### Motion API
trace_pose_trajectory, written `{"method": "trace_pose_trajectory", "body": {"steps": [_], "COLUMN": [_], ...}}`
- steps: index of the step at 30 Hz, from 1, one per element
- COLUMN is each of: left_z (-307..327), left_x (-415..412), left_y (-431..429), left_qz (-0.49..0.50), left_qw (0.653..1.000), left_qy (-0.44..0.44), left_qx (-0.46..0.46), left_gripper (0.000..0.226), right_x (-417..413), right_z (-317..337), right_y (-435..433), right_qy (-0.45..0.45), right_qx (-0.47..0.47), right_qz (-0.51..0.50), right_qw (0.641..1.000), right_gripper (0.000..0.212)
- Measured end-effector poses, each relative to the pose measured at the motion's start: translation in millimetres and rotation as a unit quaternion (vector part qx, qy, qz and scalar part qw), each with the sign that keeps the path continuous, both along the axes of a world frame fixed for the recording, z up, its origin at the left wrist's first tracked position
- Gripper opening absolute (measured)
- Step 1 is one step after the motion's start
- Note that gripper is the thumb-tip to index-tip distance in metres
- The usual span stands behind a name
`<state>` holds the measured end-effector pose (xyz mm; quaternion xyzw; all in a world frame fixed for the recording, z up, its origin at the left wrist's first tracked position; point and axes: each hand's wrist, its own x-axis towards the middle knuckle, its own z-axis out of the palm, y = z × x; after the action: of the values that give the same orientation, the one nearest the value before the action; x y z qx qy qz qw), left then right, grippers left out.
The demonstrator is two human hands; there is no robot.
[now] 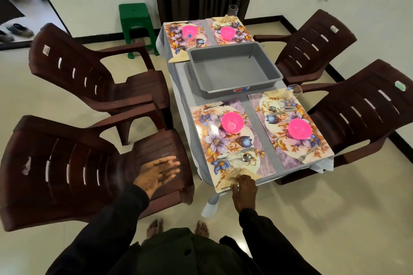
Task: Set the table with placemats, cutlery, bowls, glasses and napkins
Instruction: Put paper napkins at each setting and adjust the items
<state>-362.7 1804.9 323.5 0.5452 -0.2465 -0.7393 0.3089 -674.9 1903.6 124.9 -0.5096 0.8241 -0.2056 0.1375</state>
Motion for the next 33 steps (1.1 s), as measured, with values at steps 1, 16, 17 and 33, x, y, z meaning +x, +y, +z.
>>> {"method": "trace_pose_trajectory", "body": {"steps": [1, 16, 17, 33], "left_z": [0, 4, 2, 20], "left_x": [0, 6, 8, 149], "left_y": [0, 7, 9, 50], "left_qz": [0.001, 0.021, 0.025, 0.068], "left_qw": [1.0, 1.0, 1.0, 0.965], "left_qy": [0.001, -0.001, -0.003, -0.197], "left_qx": [-0.001, -0.015, -0.015, -0.159], "left_gripper": [0.03, 0.031, 0.03, 0.016], "right_x": [-1, 0, 1, 173], "right_z": [-1, 16, 21, 136], "right_y": [0, 7, 9, -23], "right_qy": [0.002, 0.013, 0.011, -0.088], "right_qx": [-0.001, -0.033, -0.04, -0.059], "right_qz": [0.003, 0.01, 0.012, 0.222], "right_qw": [1.0, 0.999, 0.999, 0.969], "right_gripper": [0.036, 0.022, 0.019, 0.012]}}
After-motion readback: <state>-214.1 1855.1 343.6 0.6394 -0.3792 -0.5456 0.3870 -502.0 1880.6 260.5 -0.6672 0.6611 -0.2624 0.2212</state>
